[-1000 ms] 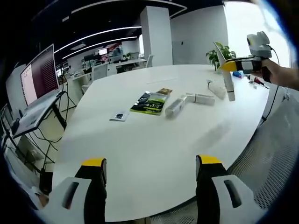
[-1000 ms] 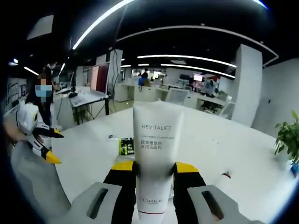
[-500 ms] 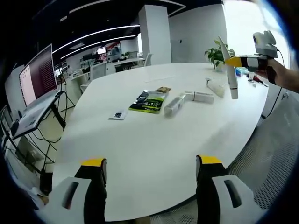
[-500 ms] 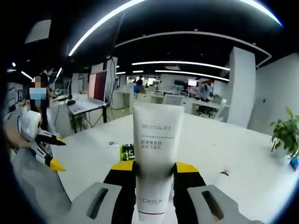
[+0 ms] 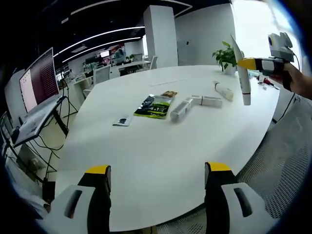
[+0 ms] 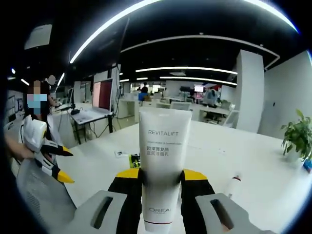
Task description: Arrange the skincare products in the storage area until every visible bottle or jar stands upright without overlapping.
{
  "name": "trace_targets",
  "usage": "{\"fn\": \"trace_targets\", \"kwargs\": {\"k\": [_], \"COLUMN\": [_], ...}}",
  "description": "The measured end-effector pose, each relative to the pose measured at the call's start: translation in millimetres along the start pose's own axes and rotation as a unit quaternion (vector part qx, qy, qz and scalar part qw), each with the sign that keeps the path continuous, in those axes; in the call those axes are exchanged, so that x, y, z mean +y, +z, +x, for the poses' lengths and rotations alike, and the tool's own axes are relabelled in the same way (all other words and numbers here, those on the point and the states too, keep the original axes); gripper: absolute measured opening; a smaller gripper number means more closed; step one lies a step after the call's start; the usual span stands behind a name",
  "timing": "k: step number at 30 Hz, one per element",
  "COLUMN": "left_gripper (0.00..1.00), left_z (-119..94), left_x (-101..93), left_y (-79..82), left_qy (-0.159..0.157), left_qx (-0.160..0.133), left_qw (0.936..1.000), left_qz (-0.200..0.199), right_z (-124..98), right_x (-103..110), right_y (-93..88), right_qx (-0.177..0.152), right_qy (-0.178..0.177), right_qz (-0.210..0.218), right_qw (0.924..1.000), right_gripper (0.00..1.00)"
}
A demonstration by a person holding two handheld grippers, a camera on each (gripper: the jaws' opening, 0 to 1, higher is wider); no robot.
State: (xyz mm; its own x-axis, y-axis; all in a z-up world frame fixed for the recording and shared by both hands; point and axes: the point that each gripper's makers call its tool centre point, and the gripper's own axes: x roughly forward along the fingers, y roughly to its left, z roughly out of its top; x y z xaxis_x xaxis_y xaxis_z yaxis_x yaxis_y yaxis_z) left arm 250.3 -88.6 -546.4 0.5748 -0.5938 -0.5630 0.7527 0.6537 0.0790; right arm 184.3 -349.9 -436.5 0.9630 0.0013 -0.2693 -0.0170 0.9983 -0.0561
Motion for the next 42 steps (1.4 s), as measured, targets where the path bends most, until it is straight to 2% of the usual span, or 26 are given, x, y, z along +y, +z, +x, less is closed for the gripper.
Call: {"fn": "trace_targets", "kwargs": {"k": [7,18,25,27,32,34,36,39,42], "left_gripper": [0.72,0.72,0.72,0.73,0.71,0.7,0.68,0.65,0.65], "left_z": [-4,-2,-1,-3,-13,-14,-18,-21,-27], "left_x": [-3.6,-0.2,0.3,-3.5,-10.9,-14.2,-19.4,-31.0,-55.7], "left_y": [5.0,3.7,11.3,19.8,30.3,38.6,54.6,78.7,112.6], "left_qy": [-0.001,-0.002,-0.004,-0.015,-0.033,-0.046,-0.062,-0.081,-0.117], "left_qx": [-0.003,-0.007,-0.023,-0.042,-0.046,-0.06,-0.079,-0.097,-0.135], "left_qw": [1.0,1.0,0.9997,0.999,0.9984,0.9971,0.9947,0.9917,0.9828], "left_qz": [-0.001,0.001,0.009,0.0,0.0,-0.008,-0.023,-0.023,-0.047], "right_z": [-6,-8,-9,-10,-11,-11,-10,-10,-10], "right_x": [8,17,16,16,18,20,19,19,20], "right_y": [0.2,-2.4,-4.3,-3.3,-2.1,-0.1,-0.1,0.2,-1.1], "right_qx": [-0.003,-0.003,0.002,0.002,0.003,0.003,0.002,0.002,0.005], "right_qy": [0.001,0.002,0.0,-0.001,0.0,0.0,-0.002,-0.004,-0.006], "right_qz": [0.004,0.002,-0.003,-0.004,-0.008,-0.011,-0.009,-0.009,-0.012], "right_qw": [1.0,1.0,1.0,1.0,1.0,0.9999,1.0,0.9999,0.9999], "right_gripper": [0.2,0.2,0.2,0.2,0.2,0.2,0.2,0.2,0.2]}}
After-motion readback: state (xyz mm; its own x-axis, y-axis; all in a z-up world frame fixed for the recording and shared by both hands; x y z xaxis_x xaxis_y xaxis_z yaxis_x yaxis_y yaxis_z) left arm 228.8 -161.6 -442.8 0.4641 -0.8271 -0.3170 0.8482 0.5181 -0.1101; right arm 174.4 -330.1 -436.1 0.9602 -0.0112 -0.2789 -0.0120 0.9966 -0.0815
